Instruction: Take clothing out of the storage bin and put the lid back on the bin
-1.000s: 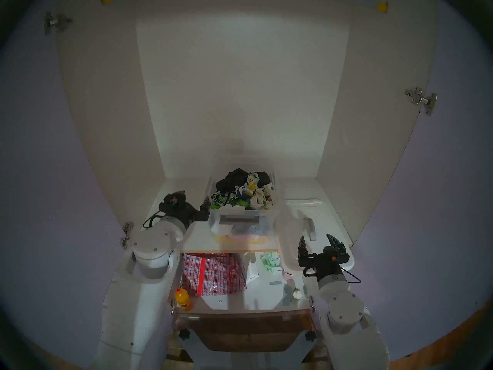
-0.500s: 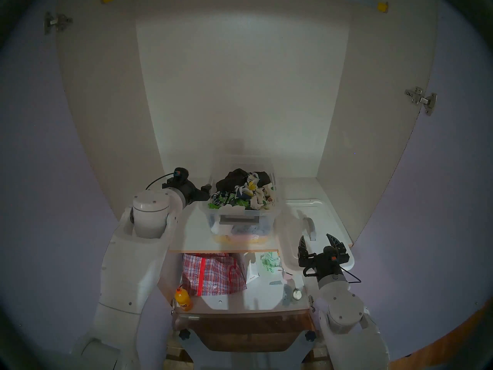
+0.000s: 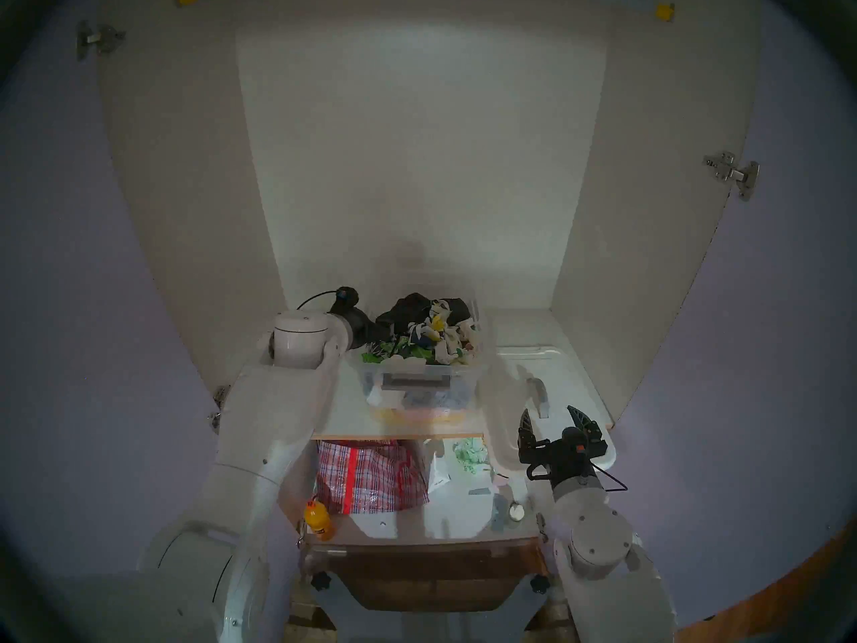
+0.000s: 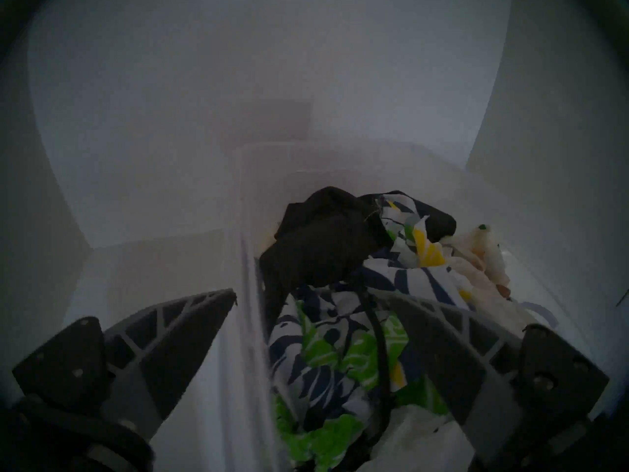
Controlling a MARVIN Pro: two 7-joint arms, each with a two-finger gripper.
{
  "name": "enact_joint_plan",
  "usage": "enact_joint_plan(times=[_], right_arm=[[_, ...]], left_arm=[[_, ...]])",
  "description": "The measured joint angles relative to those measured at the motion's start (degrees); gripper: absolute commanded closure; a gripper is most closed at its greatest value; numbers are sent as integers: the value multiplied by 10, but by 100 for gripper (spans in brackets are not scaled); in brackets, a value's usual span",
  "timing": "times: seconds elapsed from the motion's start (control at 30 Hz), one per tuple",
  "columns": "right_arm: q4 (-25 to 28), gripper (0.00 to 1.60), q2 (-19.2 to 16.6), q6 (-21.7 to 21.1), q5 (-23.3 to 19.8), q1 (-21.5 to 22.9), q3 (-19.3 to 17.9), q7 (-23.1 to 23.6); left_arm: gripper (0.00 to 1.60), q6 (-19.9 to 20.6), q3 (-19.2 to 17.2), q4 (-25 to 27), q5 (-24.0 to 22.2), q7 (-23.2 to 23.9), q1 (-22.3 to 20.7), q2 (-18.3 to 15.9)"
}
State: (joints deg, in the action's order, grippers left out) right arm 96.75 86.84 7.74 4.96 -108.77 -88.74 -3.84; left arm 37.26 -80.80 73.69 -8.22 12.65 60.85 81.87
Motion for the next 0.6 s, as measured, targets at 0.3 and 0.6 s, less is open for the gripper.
enact_joint_plan(times=[0.3,0.6], right_arm=[[-1,0,0,0,0,0,0,0],[0,0,0,0,0,0,0,0]], left_arm=[[0,7,46,-42,6,16,-87,2],[0,141,142,-82,12,109,-185,-23]])
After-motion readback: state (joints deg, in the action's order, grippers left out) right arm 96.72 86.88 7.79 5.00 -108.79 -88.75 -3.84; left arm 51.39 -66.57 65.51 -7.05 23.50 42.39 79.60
